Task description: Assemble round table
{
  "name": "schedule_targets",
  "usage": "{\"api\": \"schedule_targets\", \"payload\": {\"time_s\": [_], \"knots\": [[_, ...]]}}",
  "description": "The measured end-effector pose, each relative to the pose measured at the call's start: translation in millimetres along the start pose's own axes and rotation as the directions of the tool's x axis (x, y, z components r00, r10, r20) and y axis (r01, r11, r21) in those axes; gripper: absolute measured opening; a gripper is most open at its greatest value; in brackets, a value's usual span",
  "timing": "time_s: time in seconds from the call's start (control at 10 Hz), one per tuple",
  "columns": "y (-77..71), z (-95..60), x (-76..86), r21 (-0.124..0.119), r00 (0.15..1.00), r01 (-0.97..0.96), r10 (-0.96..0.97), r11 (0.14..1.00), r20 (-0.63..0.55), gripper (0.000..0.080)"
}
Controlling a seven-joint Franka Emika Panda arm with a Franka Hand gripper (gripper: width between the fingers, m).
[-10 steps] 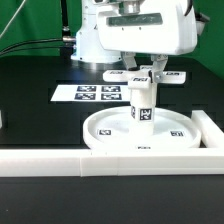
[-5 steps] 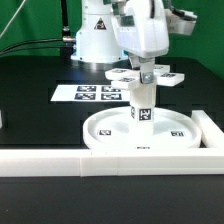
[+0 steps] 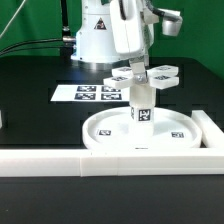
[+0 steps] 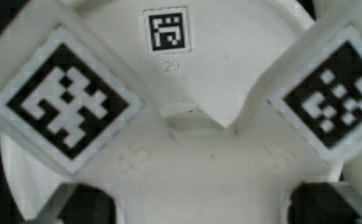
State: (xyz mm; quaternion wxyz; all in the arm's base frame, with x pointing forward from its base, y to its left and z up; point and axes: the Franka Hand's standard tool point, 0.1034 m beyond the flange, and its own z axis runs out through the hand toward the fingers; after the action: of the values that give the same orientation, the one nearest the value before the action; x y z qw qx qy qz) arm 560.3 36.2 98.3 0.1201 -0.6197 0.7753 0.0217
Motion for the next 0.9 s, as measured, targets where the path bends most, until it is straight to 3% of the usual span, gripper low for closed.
{"api": "schedule_targets", "payload": {"time_s": [0.1, 0.2, 0.4, 0.7, 0.9], "knots": [[-0.2, -1.0, -0.1, -0.001, 1.0, 0.005, -0.005, 1.0, 0.001, 0.0591], [-2.5, -11.6, -1.6, 0.003, 1.0, 0.022, -0.022, 1.0, 0.014, 0.0638], [-4.7, -23.3, -4.9, 0.022, 0.999, 0.045, -0.046, 0.999, 0.024, 0.0646], [-3.0, -19.6, -4.5, 0.017, 0.994, 0.109, -0.109, 0.994, 0.021, 0.0649], [-7.0, -18.8, -16.4, -0.011, 0.922, 0.388, -0.388, 0.922, -0.012, 0.0649]]}}
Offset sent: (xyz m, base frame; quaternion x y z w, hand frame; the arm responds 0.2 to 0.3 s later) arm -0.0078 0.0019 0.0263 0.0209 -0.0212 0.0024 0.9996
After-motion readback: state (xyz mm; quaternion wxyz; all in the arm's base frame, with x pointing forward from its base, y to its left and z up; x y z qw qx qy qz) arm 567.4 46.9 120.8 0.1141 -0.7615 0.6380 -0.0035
